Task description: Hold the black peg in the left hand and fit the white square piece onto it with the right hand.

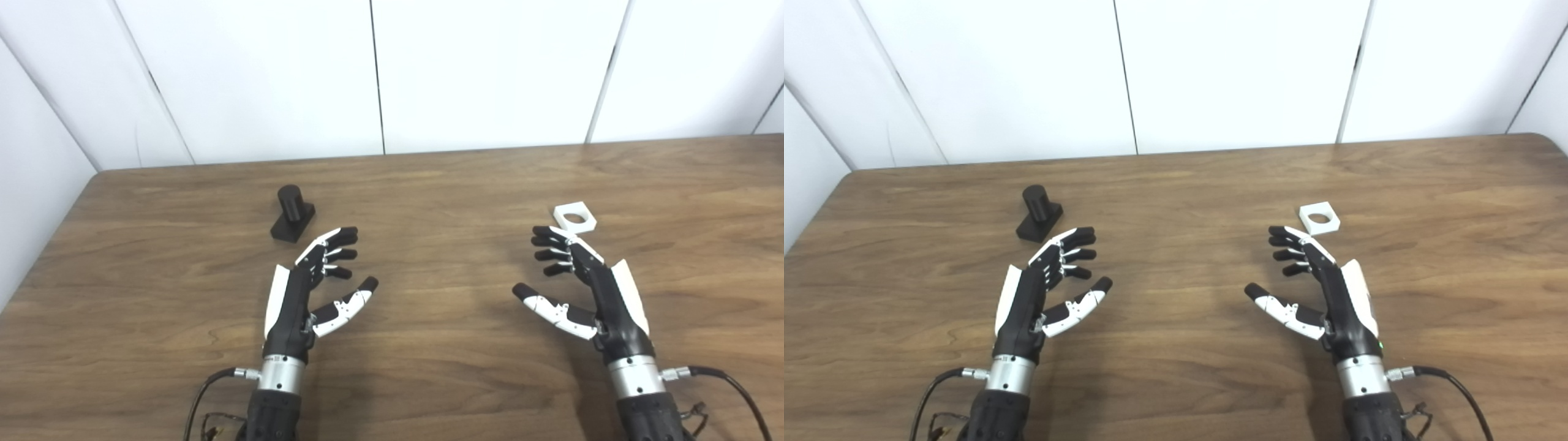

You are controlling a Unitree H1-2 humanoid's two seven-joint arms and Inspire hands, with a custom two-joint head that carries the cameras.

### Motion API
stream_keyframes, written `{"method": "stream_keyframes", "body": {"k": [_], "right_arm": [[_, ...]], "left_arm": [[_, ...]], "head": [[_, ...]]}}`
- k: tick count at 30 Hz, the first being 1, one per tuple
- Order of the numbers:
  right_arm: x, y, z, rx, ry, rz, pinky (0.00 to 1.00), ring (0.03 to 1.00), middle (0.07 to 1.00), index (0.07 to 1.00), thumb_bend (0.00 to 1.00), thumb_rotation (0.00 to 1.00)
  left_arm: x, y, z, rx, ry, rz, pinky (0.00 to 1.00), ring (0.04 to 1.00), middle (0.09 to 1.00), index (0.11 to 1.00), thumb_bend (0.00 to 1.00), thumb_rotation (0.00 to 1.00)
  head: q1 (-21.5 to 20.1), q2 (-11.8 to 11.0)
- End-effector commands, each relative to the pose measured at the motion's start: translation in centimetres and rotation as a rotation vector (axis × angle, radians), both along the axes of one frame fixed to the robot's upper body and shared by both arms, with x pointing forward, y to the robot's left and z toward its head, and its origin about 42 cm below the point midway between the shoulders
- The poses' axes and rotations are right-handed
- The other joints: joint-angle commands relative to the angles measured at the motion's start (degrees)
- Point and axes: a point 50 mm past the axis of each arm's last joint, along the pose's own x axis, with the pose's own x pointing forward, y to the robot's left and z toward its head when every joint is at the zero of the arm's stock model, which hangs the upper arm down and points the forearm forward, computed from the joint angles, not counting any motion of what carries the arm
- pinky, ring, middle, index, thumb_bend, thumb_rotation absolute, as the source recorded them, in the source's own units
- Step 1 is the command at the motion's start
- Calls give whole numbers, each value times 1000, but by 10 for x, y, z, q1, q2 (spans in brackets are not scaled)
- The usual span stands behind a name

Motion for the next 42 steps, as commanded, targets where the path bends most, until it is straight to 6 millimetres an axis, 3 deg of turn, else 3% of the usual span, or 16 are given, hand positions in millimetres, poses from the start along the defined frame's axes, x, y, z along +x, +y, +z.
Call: {"method": "stream_keyframes", "body": {"k": [1,15,23,28,42], "right_arm": [[-2,12,-1,47,-15,-8,591,699,757,783,629,348],[-5,15,-4,59,-4,-8,597,695,758,783,630,361],[-4,15,-4,68,1,-11,594,700,758,781,637,360],[-4,14,-5,68,-3,-9,586,696,757,781,630,346],[-4,8,-6,59,1,-4,600,703,764,789,625,352]], "left_arm": [[9,-2,17,6,-77,-7,596,730,788,767,496,83],[6,3,21,60,-88,31,610,746,789,758,511,64],[11,16,27,164,-122,105,677,780,799,739,565,209],[14,26,32,255,-133,133,721,809,808,737,575,242],[33,56,39,433,-135,229,675,803,809,707,612,170]], "head": [[1,0],[2,4],[4,6],[5,6],[18,4]]}}
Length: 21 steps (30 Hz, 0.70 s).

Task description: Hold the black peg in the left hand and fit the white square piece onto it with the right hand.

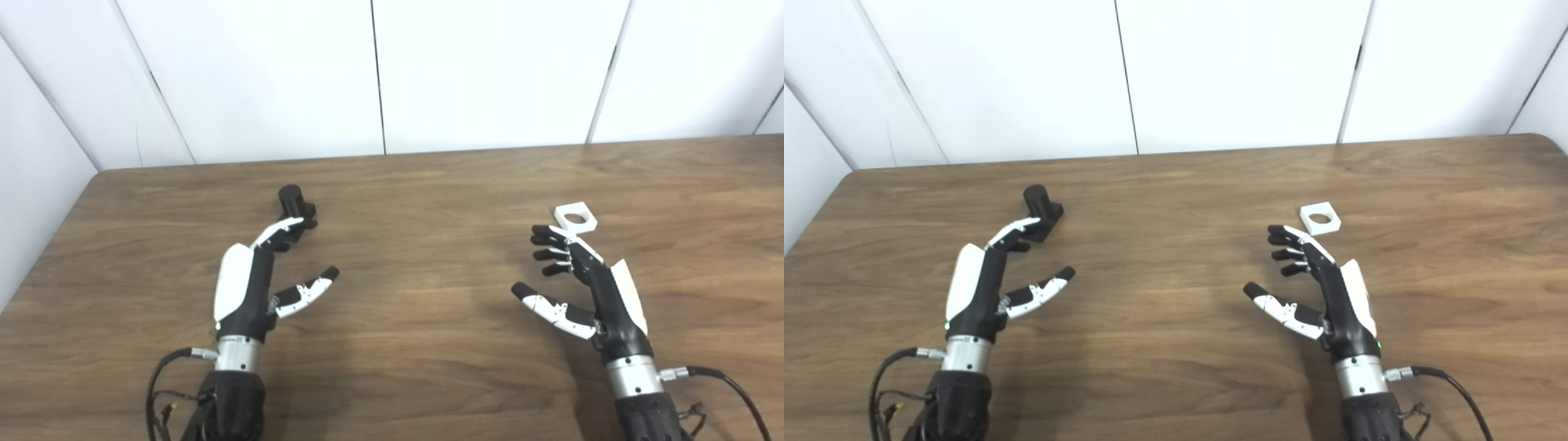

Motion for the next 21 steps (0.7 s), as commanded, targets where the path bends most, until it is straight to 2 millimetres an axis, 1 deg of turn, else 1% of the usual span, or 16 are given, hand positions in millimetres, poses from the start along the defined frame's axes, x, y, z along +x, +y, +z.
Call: {"method": "stream_keyframes", "body": {"k": [1,10,12,15,17,19,21], "right_arm": [[-4,6,-6,42,4,-4,602,704,765,789,628,355],[-5,3,-6,40,1,-9,587,695,760,782,621,334],[-4,2,-6,45,2,-8,583,692,760,780,622,324],[-4,2,-6,45,3,-7,585,693,761,781,622,320],[-4,1,-6,41,4,-7,585,691,760,781,624,325],[-3,0,-6,39,5,-7,580,688,760,782,624,332],[-3,0,-6,39,4,-5,578,688,761,782,625,335]], "left_arm": [[14,6,15,38,-60,34,677,808,815,710,611,177],[34,21,13,150,-48,137,685,834,848,717,632,219],[37,25,11,165,-46,154,681,846,860,713,638,241],[41,27,11,182,-42,180,708,872,875,712,652,268],[43,27,11,198,-41,203,748,891,887,714,663,295],[46,27,11,220,-29,232,838,928,915,723,679,360],[48,27,12,234,-14,255,900,960,941,733,695,403]], "head": [[1,1],[4,2],[5,1],[7,1],[7,0],[8,0],[9,-2]]}}
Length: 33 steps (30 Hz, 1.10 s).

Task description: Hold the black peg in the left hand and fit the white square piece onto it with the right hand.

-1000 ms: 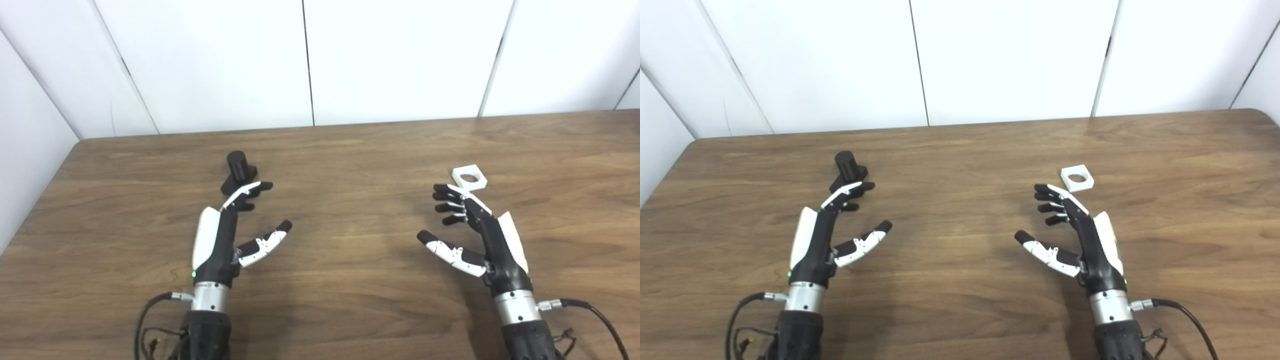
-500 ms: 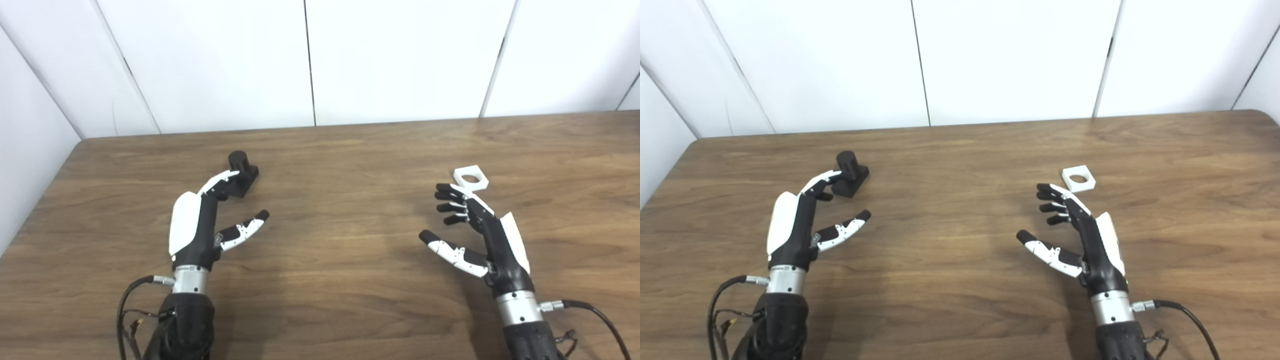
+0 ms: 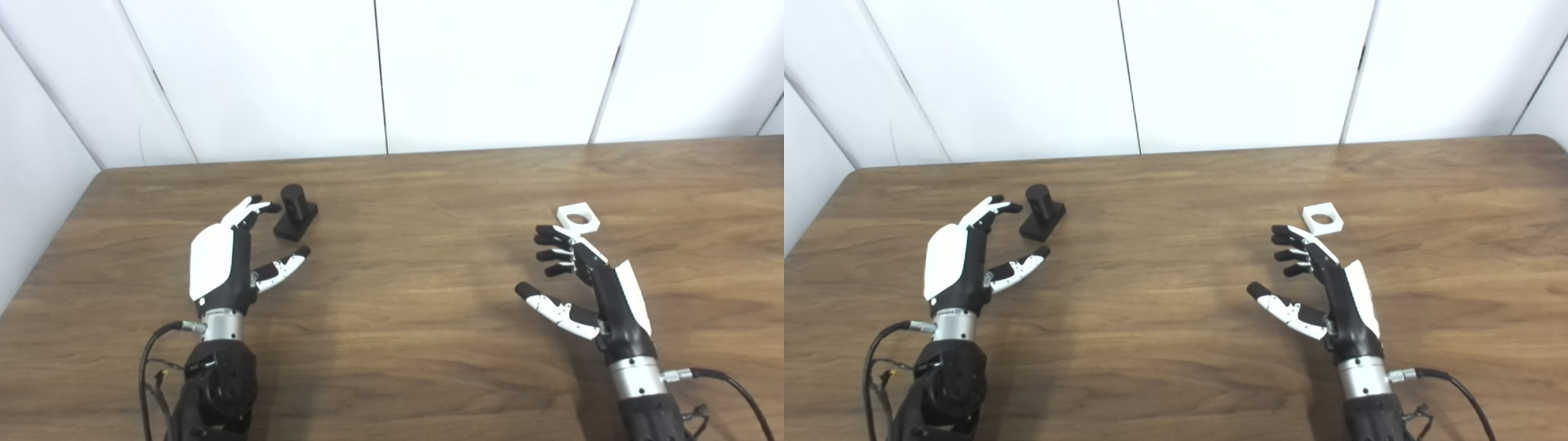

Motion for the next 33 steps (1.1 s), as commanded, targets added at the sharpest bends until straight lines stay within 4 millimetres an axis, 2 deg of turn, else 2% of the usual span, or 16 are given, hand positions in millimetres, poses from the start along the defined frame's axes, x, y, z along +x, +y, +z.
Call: {"method": "stream_keyframes", "body": {"k": [1,8,21,27,33], "right_arm": [[-3,3,-6,21,4,-2,578,688,762,782,626,336],[-1,2,-5,21,2,-2,571,685,760,781,629,348],[0,3,-4,13,-2,0,574,682,761,778,633,365],[-1,3,-3,15,-2,-9,564,673,762,777,627,363],[-3,3,-3,13,-1,-9,562,675,764,780,624,372]], "left_arm": [[14,3,22,44,-75,37,926,975,954,738,703,418],[23,4,22,85,-74,88,998,1000,1000,754,740,464],[42,5,18,115,-16,132,1000,1000,1000,760,816,567],[52,5,14,119,13,128,1000,1000,1000,733,881,615],[58,4,7,132,48,128,1000,1000,1000,716,899,638]], "head": [[0,1],[-2,0],[-5,1],[-6,2],[-5,3]]}}
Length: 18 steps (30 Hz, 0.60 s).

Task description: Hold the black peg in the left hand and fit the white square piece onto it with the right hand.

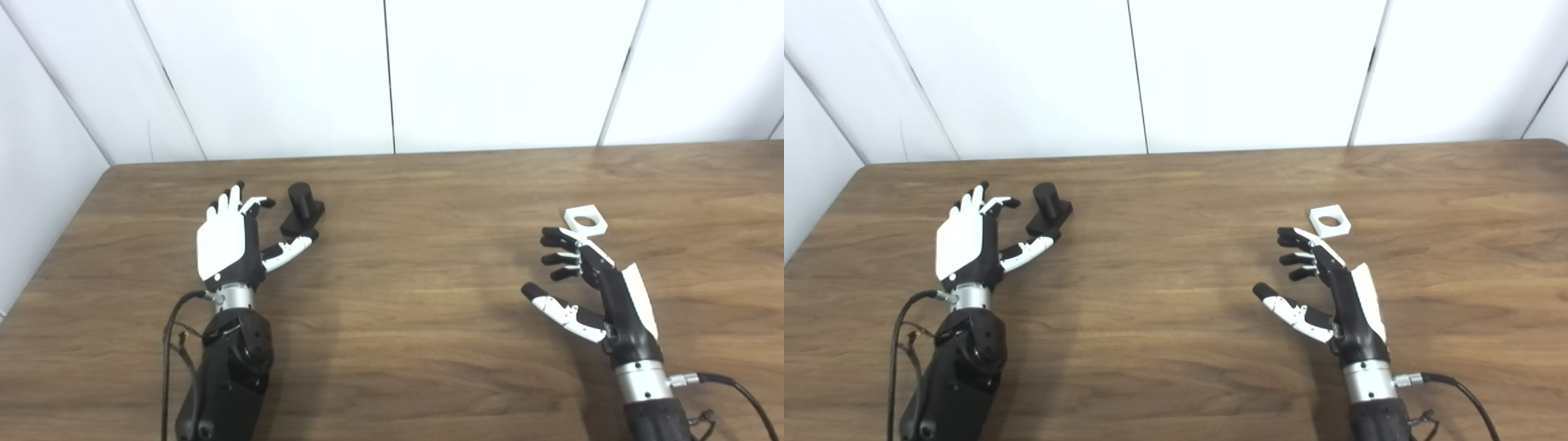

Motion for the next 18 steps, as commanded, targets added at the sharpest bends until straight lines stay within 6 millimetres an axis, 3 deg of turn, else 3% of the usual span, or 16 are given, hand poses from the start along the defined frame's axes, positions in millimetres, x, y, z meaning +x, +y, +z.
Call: {"method": "stream_keyframes", "body": {"k": [1,18], "right_arm": [[-4,3,-3,15,0,-9,562,675,764,780,625,373],[-10,1,-3,7,0,-26,552,668,765,774,616,368]], "left_arm": [[17,4,23,30,-67,7,1000,1000,1000,716,899,643],[29,4,-4,57,-8,32,1000,1000,1000,695,877,620]], "head": [[0,0],[-10,6]]}}
